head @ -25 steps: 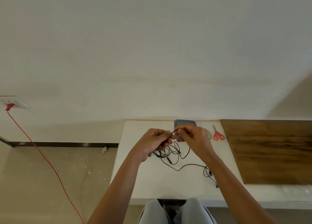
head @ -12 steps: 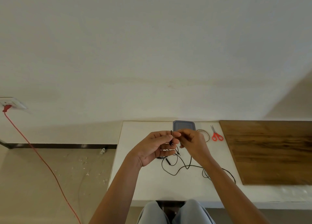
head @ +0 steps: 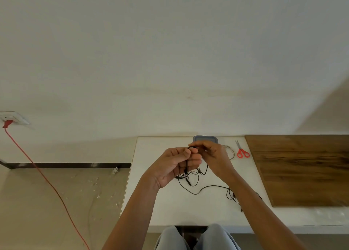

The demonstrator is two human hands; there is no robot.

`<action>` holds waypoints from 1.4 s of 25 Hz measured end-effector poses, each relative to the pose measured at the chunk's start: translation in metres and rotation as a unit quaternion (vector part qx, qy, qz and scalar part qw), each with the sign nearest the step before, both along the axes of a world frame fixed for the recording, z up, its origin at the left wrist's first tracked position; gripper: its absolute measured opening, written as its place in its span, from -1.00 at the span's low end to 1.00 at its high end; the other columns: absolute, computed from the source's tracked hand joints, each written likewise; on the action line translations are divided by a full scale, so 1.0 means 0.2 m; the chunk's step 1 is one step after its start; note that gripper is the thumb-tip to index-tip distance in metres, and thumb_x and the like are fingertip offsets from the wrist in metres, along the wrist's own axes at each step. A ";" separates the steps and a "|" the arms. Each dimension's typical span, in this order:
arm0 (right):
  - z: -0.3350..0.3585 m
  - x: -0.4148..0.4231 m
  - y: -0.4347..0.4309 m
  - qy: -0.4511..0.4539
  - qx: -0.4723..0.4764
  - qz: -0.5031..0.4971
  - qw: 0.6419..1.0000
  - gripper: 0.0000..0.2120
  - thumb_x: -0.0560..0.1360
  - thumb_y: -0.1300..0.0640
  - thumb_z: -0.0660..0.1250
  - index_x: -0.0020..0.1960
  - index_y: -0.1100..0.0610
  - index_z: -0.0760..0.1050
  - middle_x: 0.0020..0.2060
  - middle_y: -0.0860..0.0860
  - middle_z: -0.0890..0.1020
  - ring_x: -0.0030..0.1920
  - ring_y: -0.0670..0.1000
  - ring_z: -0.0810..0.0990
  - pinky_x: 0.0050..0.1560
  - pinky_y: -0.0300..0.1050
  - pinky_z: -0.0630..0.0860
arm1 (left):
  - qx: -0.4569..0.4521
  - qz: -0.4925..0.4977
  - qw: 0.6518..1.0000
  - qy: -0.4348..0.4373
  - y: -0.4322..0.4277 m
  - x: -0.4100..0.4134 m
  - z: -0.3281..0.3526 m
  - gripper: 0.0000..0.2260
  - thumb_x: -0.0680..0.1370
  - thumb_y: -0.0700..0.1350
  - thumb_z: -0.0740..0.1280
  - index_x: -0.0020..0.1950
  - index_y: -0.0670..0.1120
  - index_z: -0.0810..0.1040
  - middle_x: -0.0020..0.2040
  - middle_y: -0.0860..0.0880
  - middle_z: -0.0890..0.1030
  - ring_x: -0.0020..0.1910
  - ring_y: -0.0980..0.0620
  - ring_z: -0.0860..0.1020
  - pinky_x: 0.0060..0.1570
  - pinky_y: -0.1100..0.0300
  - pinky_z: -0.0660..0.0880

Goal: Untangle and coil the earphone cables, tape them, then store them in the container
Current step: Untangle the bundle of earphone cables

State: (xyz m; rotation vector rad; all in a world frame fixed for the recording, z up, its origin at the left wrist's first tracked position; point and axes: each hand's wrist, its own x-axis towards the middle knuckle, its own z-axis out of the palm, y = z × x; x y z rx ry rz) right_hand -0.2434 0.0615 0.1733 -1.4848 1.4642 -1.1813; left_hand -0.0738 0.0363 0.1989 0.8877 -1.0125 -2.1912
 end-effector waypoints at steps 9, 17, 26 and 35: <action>-0.11 0.09 0.18 0.014 0.131 0.033 0.991 -0.82 0.58 0.18 0.25 -0.07 0.10 0.63 -0.32 -0.02 0.66 -0.39 -0.11 0.53 -0.30 -0.30 0.49 | -0.077 0.143 0.985 0.051 -0.04 0.00 -0.06 -0.84 0.60 -0.24 0.22 0.01 -0.19 0.59 0.07 -0.17 0.67 0.17 -0.10 0.60 0.16 0.10 0.55; 0.07 0.10 0.27 0.173 0.066 0.082 0.979 -0.89 0.50 0.10 0.34 -0.14 0.12 0.59 -0.38 -0.07 0.64 -0.35 -0.03 0.62 -0.26 -0.18 0.59 | -0.252 0.020 0.955 -0.157 -0.04 0.05 -0.11 -0.81 0.62 -0.18 0.23 0.10 -0.12 0.63 -0.06 0.04 0.67 -0.07 0.15 0.56 0.02 0.31 0.46; 0.31 0.02 0.03 0.126 0.019 -0.028 0.991 -0.88 0.49 0.14 0.35 -0.22 0.07 0.55 -0.38 0.00 0.61 -0.42 -0.09 0.51 -0.41 -0.31 0.48 | -0.209 -0.048 0.969 -0.120 0.02 0.04 -0.06 -0.71 0.67 -0.23 0.05 0.08 -0.26 0.56 -0.05 -0.22 0.67 -0.10 0.19 0.64 -0.32 0.49 0.39; 0.10 -0.01 -0.09 -0.095 0.126 -0.032 0.987 -0.91 0.51 0.13 0.38 -0.14 0.05 0.66 -0.26 0.07 0.65 -0.31 0.01 0.53 -0.18 -0.02 0.61 | -0.085 0.018 0.996 0.009 0.01 0.01 -0.07 -0.79 0.59 -0.16 0.21 0.00 -0.23 0.60 -0.18 -0.11 0.66 -0.13 -0.08 0.64 0.08 0.03 0.54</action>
